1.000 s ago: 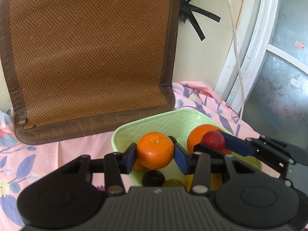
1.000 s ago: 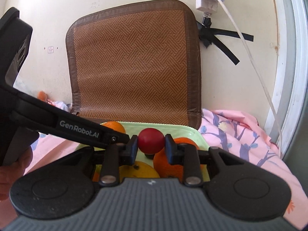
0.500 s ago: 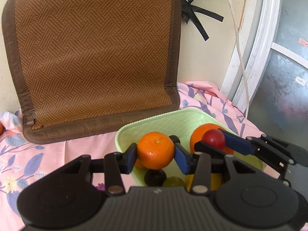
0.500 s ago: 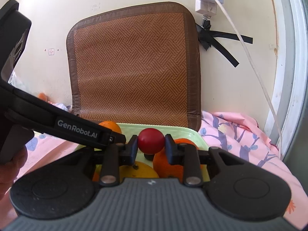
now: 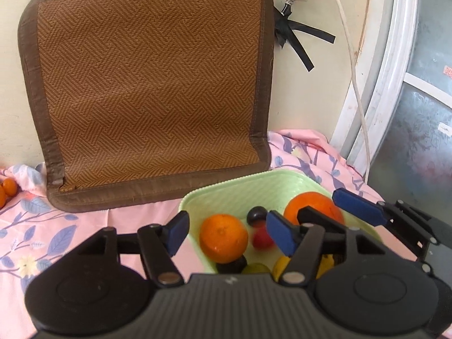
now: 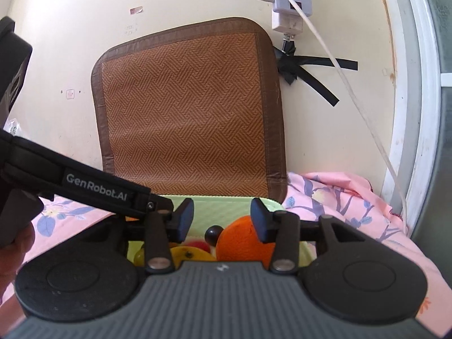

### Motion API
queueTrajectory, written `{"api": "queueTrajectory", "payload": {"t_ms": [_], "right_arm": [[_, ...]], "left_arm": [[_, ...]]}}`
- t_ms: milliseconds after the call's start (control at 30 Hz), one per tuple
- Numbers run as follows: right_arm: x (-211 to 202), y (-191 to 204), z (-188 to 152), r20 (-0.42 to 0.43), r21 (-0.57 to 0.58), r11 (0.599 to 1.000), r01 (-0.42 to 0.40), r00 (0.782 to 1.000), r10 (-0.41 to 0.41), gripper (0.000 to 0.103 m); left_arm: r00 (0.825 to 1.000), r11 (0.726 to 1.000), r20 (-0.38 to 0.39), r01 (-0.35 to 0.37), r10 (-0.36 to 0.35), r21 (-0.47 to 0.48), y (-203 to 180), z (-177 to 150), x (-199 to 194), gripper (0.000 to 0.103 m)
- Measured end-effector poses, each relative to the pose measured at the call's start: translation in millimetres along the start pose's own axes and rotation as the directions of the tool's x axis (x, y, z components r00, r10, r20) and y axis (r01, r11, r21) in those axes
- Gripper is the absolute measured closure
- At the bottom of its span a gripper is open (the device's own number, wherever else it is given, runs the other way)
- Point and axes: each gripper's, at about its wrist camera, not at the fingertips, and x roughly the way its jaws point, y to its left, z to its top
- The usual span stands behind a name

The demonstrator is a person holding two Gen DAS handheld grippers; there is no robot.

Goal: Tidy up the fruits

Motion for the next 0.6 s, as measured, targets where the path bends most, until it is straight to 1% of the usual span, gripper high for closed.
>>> {"api": "queueTrajectory", "payload": {"t_ms": [133,300,367,400,467,500,567,600], "right_arm": [[-2,0,-1,-0.003,0.002,1.000,0.011,1.000,-0.011,0.055],[-6,-4,-2,-0.022,0.059,0.998,0.027,0.999,-0.025,0.054],[-9,-5,0,-0.045,0.091,0.995,0.033,0.999,-0.029,0.053],[-12,-5,1,-0.053,0.102,0.994,0.038,0.998,-0.033,0.052],[-21,-4,1,-0.064,0.127,0.991,0.046,0.997,-0.039,0.048],[-28,-3,0,-0.072,0.137,0.989,0.052,0.997,-0.042,0.044],[-42,0,-3,-0.083,0.152,0.986,0.070,0.995,-0.058,0.042],[-51,2,-4,-0.087,0.161,0.984,0.077,0.994,-0.064,0.042]], "left_arm": [[0.999,0.999,0.011,-0.043,0.043,0.016,-9,-4,-13,0.032],[0.995,0.994,0.034,-0.098,0.097,0.044,-23,-11,-39,0.025],[0.993,0.994,0.045,-0.108,0.106,0.036,-26,-15,-51,0.016],[0.992,0.993,0.048,-0.115,0.113,0.031,-27,-17,-58,0.014],[0.989,0.990,0.060,-0.135,0.133,0.029,-30,-22,-70,0.007],[0.987,0.988,0.068,-0.149,0.147,0.033,-32,-25,-76,0.005],[0.982,0.984,0.081,-0.174,0.170,0.046,-37,-32,-88,0.000],[0.981,0.982,0.084,-0.180,0.175,0.053,-40,-36,-94,0.000]]}}
